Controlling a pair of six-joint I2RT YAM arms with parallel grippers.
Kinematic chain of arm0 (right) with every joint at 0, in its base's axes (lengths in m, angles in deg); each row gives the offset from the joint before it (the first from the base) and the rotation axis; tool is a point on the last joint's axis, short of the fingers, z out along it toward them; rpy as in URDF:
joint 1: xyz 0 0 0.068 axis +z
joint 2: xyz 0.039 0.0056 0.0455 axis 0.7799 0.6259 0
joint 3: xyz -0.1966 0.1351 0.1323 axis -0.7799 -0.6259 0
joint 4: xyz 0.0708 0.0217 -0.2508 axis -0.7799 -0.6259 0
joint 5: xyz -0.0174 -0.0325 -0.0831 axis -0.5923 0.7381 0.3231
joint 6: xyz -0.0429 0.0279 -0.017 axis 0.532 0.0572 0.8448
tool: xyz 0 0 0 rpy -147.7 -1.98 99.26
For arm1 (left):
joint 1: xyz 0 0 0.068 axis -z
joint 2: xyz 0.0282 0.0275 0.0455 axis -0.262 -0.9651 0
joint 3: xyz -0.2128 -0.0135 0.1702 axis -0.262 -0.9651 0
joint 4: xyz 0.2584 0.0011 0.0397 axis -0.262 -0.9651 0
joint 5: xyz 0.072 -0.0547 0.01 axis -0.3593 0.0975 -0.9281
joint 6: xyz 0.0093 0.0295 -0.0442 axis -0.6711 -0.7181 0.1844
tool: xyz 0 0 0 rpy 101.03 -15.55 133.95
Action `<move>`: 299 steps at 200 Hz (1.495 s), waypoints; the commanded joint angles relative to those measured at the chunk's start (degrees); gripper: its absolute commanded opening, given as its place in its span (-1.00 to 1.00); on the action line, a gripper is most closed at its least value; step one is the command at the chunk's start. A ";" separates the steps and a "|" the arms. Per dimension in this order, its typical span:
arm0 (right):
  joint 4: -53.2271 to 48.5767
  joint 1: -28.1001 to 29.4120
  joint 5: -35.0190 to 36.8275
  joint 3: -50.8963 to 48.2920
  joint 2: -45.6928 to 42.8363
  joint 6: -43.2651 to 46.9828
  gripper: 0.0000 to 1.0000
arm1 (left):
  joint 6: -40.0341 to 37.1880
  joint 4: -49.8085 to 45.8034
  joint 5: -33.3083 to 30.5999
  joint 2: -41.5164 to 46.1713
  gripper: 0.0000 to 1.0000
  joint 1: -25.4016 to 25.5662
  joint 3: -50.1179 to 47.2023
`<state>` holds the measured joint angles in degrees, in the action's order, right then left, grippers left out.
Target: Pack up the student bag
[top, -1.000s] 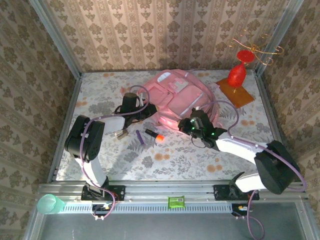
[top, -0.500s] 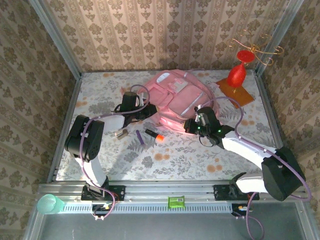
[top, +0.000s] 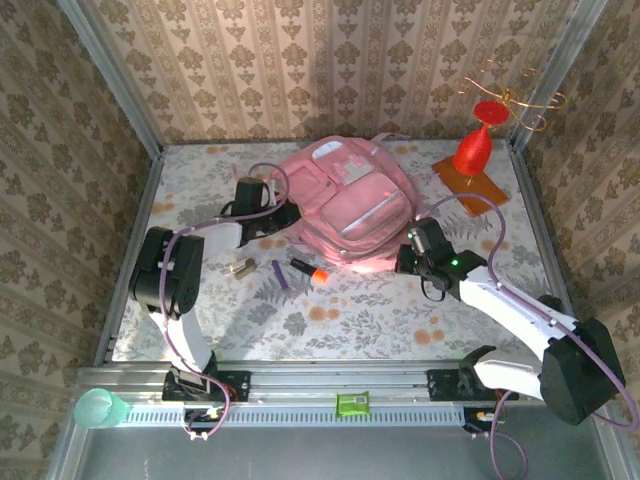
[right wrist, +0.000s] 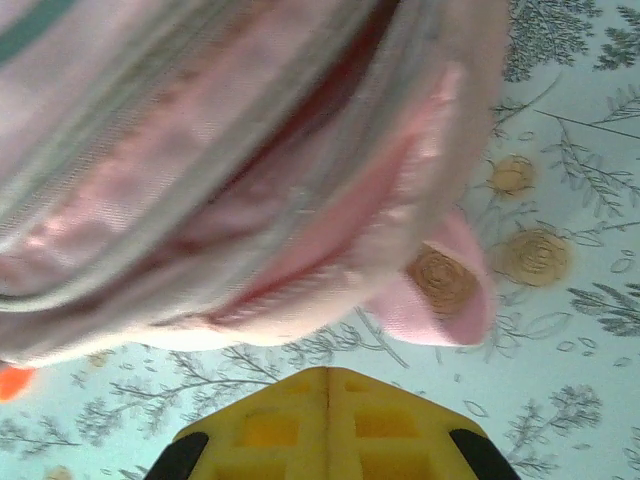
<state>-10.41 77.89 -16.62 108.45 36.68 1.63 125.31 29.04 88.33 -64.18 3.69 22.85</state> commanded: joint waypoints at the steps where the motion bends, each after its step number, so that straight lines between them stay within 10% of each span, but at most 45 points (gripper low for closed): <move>1: 2.08 0.09 -3.65 -2.25 -1.84 4.34 -1.00 | -3.54 -0.95 -3.96 -0.54 -1.00 -0.48 2.01; 37: 18.01 2.91 -23.07 -0.91 2.41 5.38 -0.69 | -2.60 -0.19 -2.26 -0.46 -1.00 0.28 1.64; 102: 16.01 13.15 -16.22 12.71 20.31 4.04 -0.27 | -1.87 0.07 -1.74 -0.19 -1.00 0.96 1.94; 158: 6.85 16.13 -3.06 20.71 30.15 2.52 -0.21 | -1.71 0.03 -1.47 -0.19 -1.00 1.30 1.93; 299: 3.37 18.41 -0.56 19.35 34.51 -4.62 -0.36 | -1.61 -0.27 -1.47 -0.01 -1.00 1.25 2.28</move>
<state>-2.82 95.57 -18.34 130.11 72.17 0.14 124.43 28.21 87.06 -64.18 4.43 23.11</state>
